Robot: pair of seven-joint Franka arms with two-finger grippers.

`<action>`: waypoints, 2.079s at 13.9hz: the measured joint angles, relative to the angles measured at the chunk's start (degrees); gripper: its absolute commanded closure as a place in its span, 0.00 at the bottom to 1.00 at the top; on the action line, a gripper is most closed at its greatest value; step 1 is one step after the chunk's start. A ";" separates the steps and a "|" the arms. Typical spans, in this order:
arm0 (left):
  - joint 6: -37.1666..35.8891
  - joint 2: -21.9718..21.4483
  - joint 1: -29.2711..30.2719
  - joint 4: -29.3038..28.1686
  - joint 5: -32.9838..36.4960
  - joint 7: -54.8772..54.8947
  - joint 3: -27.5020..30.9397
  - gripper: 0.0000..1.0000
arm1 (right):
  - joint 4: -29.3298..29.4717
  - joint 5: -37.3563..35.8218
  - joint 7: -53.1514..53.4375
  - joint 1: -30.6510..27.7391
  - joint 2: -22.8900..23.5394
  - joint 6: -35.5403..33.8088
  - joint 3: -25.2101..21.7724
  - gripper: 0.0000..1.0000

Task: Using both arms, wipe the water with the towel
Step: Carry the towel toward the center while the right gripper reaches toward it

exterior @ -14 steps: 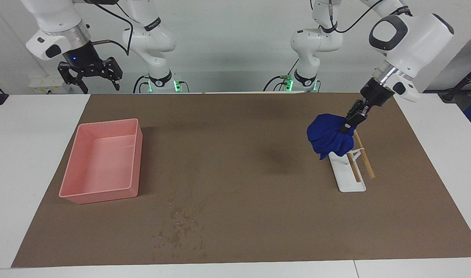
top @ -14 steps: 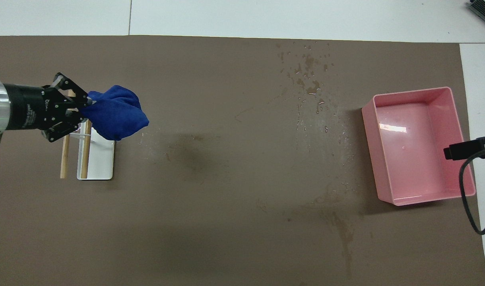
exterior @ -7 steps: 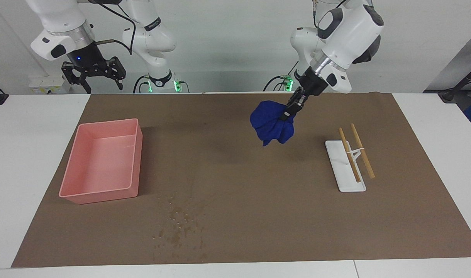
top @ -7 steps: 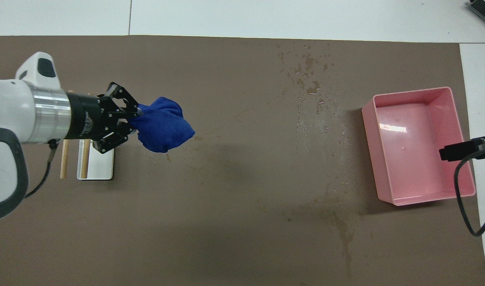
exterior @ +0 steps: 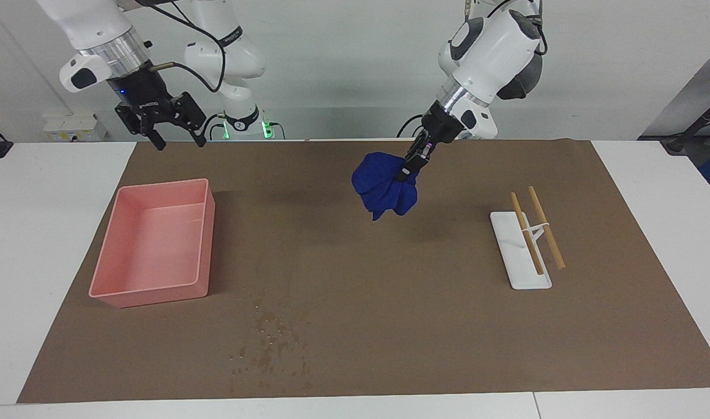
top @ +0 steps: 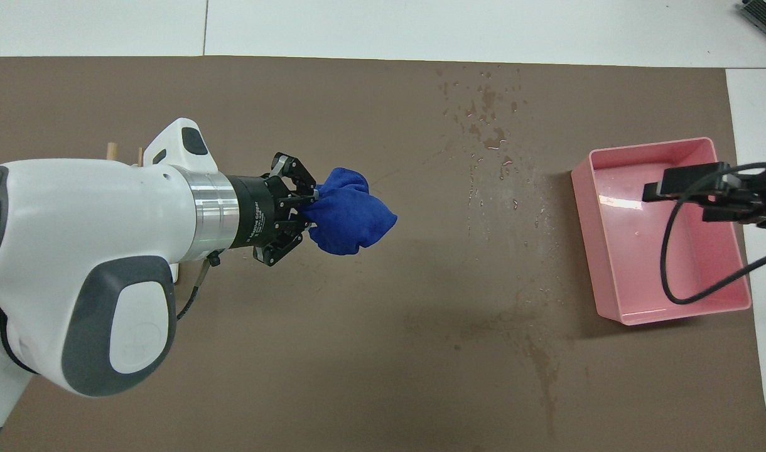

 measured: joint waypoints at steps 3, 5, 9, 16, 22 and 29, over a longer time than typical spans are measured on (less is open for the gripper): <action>2.08 -0.03 -0.33 -0.04 -0.02 -1.82 -0.21 1.00 | -4.03 11.04 20.74 5.51 0.94 9.83 0.22 0.00; 6.25 -0.02 -2.28 -0.32 -0.03 -5.64 -0.29 1.00 | -5.64 17.98 31.48 8.36 2.32 16.39 0.30 0.00; 11.69 0.01 -6.80 -0.75 -0.03 -13.22 -0.48 1.00 | -7.94 32.79 46.44 13.52 4.93 28.40 0.28 0.00; 15.41 0.21 -10.56 -0.94 -0.03 -20.28 -0.46 1.00 | -15.14 41.95 49.65 19.06 4.89 33.32 0.15 0.00; 17.45 0.22 -12.70 -1.32 -0.03 -22.81 -0.31 1.00 | -17.78 41.96 49.65 21.06 3.84 33.44 -0.07 0.00; 20.13 0.20 -13.38 -2.14 -0.03 -24.14 0.04 1.00 | -20.29 41.95 47.66 23.18 2.49 35.50 -0.19 1.00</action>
